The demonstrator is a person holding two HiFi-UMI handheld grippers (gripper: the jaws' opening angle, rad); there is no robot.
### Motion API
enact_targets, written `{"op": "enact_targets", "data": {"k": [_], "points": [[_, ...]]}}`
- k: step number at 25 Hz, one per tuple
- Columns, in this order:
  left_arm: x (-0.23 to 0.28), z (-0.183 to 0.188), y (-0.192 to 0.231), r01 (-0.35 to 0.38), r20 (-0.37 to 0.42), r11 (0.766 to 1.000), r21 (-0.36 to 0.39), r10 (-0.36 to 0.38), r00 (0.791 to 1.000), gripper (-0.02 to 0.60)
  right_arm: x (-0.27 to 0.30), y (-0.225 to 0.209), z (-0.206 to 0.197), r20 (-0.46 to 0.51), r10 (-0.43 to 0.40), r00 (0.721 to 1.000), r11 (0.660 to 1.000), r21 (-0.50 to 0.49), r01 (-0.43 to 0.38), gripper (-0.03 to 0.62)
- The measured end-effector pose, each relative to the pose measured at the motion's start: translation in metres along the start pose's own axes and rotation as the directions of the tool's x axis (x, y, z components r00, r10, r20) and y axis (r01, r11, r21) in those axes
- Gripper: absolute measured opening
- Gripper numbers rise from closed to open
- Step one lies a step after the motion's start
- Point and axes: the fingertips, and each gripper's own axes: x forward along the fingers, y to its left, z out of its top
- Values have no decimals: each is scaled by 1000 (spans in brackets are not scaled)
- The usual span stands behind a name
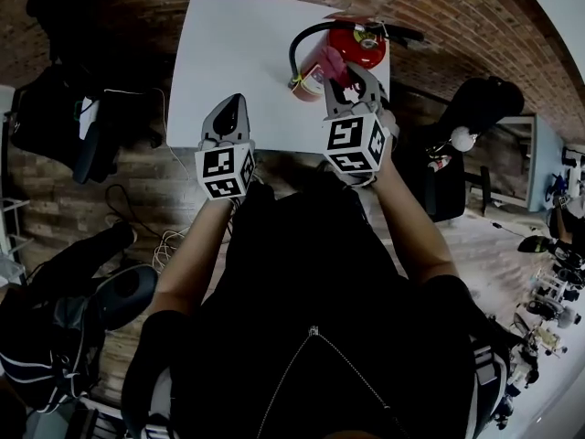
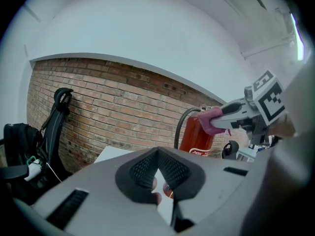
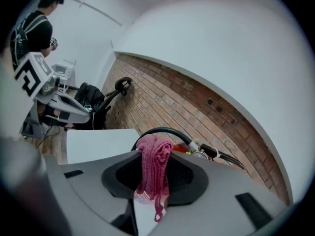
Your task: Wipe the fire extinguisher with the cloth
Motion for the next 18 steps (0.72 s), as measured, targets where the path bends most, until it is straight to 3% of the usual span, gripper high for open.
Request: {"op": "enact_targets", "data": {"k": [5, 9, 13, 18], "points": [[-3, 17, -27, 0, 47, 999, 39, -2, 999, 8, -30, -14, 9, 169, 60, 984, 990, 119, -81, 124], [-8, 35, -52, -16, 94, 996, 84, 8, 996, 8, -54, -33, 9, 321, 109, 941, 956, 226, -188, 124], [-11, 51, -88, -33, 140, 993, 112, 17, 990, 8, -71, -58, -13, 401, 148, 904, 910, 303, -284, 124], [-18, 66, -147, -64, 199, 989, 132, 36, 979, 8, -100, -91, -53, 461, 197, 865, 879, 308, -364, 124]]}}
